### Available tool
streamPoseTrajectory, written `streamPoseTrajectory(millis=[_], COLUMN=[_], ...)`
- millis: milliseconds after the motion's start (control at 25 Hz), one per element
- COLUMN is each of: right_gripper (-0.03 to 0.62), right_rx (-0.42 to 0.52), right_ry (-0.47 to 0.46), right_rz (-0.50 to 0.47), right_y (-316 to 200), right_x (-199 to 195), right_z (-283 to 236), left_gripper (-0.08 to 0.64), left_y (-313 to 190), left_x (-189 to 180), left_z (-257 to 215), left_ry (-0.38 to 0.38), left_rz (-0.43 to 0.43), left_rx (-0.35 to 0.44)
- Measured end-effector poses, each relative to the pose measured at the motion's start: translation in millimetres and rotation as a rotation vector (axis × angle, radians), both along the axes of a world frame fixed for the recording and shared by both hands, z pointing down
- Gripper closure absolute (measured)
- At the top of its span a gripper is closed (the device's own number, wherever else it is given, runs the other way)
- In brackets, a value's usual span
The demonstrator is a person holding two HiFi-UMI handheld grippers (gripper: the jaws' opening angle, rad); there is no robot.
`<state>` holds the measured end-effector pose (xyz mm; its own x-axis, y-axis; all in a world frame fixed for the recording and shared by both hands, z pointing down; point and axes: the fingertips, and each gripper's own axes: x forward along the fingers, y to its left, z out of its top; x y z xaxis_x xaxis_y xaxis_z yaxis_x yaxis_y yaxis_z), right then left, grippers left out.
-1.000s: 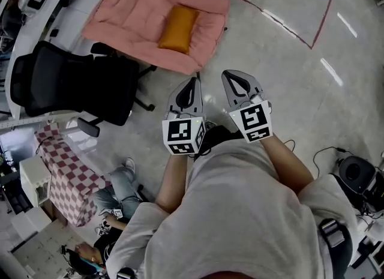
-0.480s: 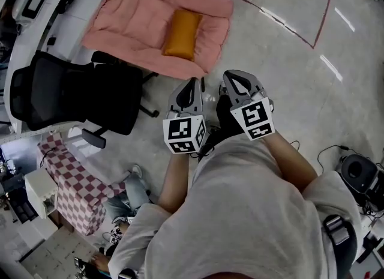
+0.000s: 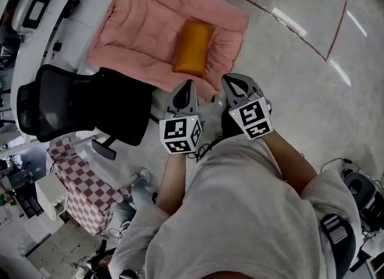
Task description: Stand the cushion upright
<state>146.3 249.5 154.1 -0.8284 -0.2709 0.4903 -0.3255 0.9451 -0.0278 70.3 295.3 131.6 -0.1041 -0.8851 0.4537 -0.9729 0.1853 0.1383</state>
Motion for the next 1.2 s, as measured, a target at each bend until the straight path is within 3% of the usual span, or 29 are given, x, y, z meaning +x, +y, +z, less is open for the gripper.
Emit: streamPoseTrajectory(millis=[360,760,1200], right_gripper=[0.584,0.584,0.584], right_rx=[-0.089,-0.128,-0.195], right_ry=[0.033,0.054,0.132], right_rz=[0.014,0.042,0.161], right_y=[-107,-151,-202], right_x=[-11,-33,-62], right_z=[39,73,143], left_gripper=[0.546,0.546,0.546], left_y=[-100,-135,-207], left_x=[-26,-58,-107], left_z=[33,71,135], left_ry=[0.017,0.062,0.105], left_rz=[0.004,0.036,0.196], left_rx=[-0.101,-0.18,-0.27])
